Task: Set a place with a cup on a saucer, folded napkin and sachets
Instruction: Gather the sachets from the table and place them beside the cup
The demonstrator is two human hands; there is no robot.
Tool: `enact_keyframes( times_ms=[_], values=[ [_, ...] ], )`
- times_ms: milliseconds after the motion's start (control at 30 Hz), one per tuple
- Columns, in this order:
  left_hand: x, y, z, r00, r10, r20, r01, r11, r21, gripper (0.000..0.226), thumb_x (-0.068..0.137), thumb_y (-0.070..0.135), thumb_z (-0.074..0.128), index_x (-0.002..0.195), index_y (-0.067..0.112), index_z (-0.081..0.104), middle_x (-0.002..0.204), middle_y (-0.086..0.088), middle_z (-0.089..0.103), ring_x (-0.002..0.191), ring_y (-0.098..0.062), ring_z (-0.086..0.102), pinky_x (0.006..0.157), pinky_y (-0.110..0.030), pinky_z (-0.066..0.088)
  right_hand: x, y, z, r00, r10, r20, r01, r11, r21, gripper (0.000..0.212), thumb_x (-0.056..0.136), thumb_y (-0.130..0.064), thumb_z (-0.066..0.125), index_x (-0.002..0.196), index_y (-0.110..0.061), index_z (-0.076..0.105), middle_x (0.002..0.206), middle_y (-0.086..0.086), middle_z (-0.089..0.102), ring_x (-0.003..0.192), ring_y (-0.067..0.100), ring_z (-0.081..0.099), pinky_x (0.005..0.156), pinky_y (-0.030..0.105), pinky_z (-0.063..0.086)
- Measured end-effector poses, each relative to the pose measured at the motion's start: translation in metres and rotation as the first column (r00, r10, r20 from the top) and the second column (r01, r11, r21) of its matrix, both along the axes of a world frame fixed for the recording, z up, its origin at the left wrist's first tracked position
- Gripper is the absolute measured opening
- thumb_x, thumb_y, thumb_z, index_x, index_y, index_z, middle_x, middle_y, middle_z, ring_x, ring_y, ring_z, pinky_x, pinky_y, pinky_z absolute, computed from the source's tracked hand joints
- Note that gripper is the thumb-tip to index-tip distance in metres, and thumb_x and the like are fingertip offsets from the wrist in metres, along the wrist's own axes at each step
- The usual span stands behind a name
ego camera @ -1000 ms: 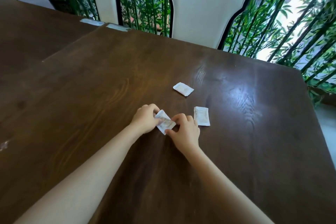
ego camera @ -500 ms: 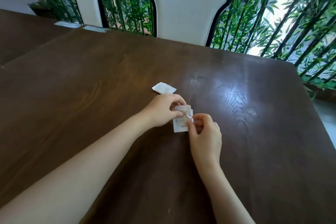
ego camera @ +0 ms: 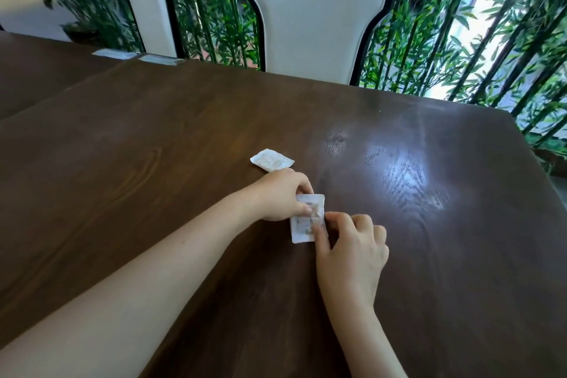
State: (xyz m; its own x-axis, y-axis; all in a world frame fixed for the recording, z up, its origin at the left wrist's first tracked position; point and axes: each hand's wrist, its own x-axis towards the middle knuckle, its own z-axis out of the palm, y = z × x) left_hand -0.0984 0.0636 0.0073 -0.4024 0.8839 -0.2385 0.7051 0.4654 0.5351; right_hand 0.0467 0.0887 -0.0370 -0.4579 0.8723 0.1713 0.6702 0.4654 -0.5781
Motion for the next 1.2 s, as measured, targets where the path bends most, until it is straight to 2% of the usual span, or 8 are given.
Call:
enact_keyframes(
  times_ms=[167,333,567,800,933,1000,1100,1200],
  values=[
    [0.001,-0.012,0.004,0.979,0.080,0.186,-0.101,0.989,0.111,0.017,0.082,0.015,0.068,0.089,0.025,0.057,0.087,0.011,0.057,0.077,-0.005,0.055,0.063,-0.019,0.047,-0.001,0.000,0.000,1.000,0.007,-0.007,-0.007,1.000,-0.012,0.018,0.087,-0.040,0.055,0.102,-0.031,0.061,0.107,-0.007,0.053,0.102,0.016,0.037,0.076,0.027,0.018],
    [-0.030,-0.015,0.020,0.878,0.287,0.383,-0.391,0.892,0.229,0.019,0.081,0.001,0.068,0.098,0.007,0.061,0.089,-0.005,0.062,0.070,-0.012,0.059,0.048,-0.017,0.050,0.000,0.001,0.000,0.996,-0.008,-0.084,0.006,1.000,-0.023,0.024,0.086,-0.039,0.056,0.109,-0.030,0.059,0.108,-0.010,0.057,0.105,0.015,0.041,0.076,0.025,0.016],
    [-0.079,0.006,0.011,0.613,0.588,0.528,-0.700,0.714,0.016,0.019,0.084,0.008,0.067,0.101,0.010,0.060,0.098,-0.009,0.066,0.076,-0.012,0.060,0.062,-0.022,0.047,-0.002,0.000,0.000,0.998,0.013,-0.069,-0.013,1.000,0.011,0.019,0.087,-0.034,0.056,0.104,-0.028,0.060,0.104,-0.010,0.058,0.101,0.016,0.043,0.075,0.026,0.015],
    [-0.084,0.017,-0.003,0.783,0.586,0.208,-0.612,0.785,0.094,0.016,0.084,0.012,0.068,0.099,0.010,0.063,0.099,-0.006,0.062,0.088,-0.017,0.056,0.079,-0.027,0.043,-0.004,0.002,-0.001,0.999,0.017,-0.028,-0.017,1.000,0.007,0.018,0.086,-0.031,0.056,0.104,-0.030,0.058,0.106,-0.012,0.055,0.102,0.015,0.040,0.078,0.027,0.018],
    [-0.076,0.020,0.001,0.851,0.474,0.226,-0.498,0.864,0.066,0.019,0.083,0.014,0.069,0.101,0.010,0.062,0.097,-0.006,0.062,0.088,-0.016,0.060,0.076,-0.027,0.050,-0.003,-0.001,-0.001,0.999,0.031,-0.018,-0.031,0.999,0.042,0.021,0.086,-0.032,0.057,0.107,-0.028,0.060,0.108,-0.008,0.055,0.102,0.018,0.041,0.081,0.031,0.022],
    [-0.068,0.021,0.001,0.860,0.439,0.260,-0.464,0.885,0.039,0.016,0.082,0.011,0.070,0.096,0.010,0.062,0.094,-0.006,0.063,0.085,-0.016,0.060,0.071,-0.026,0.050,-0.003,-0.004,-0.003,0.997,0.070,0.027,-0.072,0.993,0.092,0.031,0.088,-0.033,0.054,0.118,-0.027,0.057,0.117,-0.002,0.052,0.114,0.023,0.041,0.096,0.036,0.023],
    [-0.057,0.019,0.000,0.864,0.413,0.289,-0.441,0.897,0.038,0.015,0.081,0.010,0.071,0.092,0.012,0.061,0.092,-0.006,0.064,0.084,-0.015,0.063,0.068,-0.025,0.052,-0.003,-0.006,-0.008,0.960,0.171,0.220,-0.199,0.974,0.110,0.054,0.095,-0.045,0.027,0.146,-0.028,0.021,0.155,0.005,0.018,0.145,0.025,0.005,0.112,0.045,-0.019],
    [-0.050,0.010,0.003,0.843,0.423,0.332,-0.467,0.882,0.065,0.017,0.081,0.010,0.071,0.095,0.013,0.061,0.094,-0.005,0.065,0.088,-0.015,0.065,0.075,-0.029,0.056,-0.002,-0.003,-0.015,0.929,0.204,0.308,-0.242,0.966,0.091,0.063,0.092,-0.055,0.009,0.147,-0.027,-0.006,0.159,0.002,-0.012,0.145,0.020,-0.018,0.108,0.044,-0.026]
  ],
)
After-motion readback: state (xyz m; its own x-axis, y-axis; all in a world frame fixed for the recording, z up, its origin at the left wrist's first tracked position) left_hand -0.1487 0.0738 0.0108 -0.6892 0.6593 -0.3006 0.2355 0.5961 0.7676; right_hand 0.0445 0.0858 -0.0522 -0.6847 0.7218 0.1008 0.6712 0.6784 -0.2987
